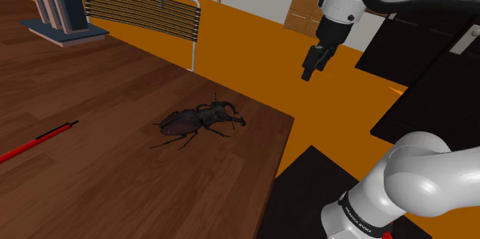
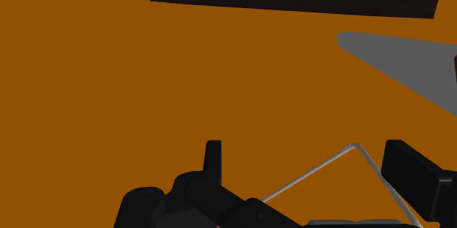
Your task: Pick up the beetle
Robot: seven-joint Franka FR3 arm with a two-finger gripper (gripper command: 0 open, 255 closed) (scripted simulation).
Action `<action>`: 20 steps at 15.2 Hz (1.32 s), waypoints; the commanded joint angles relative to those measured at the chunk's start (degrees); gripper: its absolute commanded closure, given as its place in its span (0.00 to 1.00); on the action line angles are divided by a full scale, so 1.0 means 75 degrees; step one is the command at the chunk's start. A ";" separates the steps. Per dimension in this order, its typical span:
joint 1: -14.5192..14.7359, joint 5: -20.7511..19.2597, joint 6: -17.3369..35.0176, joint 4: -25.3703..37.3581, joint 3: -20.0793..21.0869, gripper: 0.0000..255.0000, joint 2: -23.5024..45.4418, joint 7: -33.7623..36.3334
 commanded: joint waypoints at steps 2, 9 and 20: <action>0.0107 0.0155 -0.0003 0.0046 0.0083 0.00 0.0100 0.0048; 0.0825 0.1213 0.0013 0.0499 0.0644 0.00 0.0871 0.0356; 0.1804 0.2697 0.0073 0.1664 0.1468 0.00 0.2271 0.0735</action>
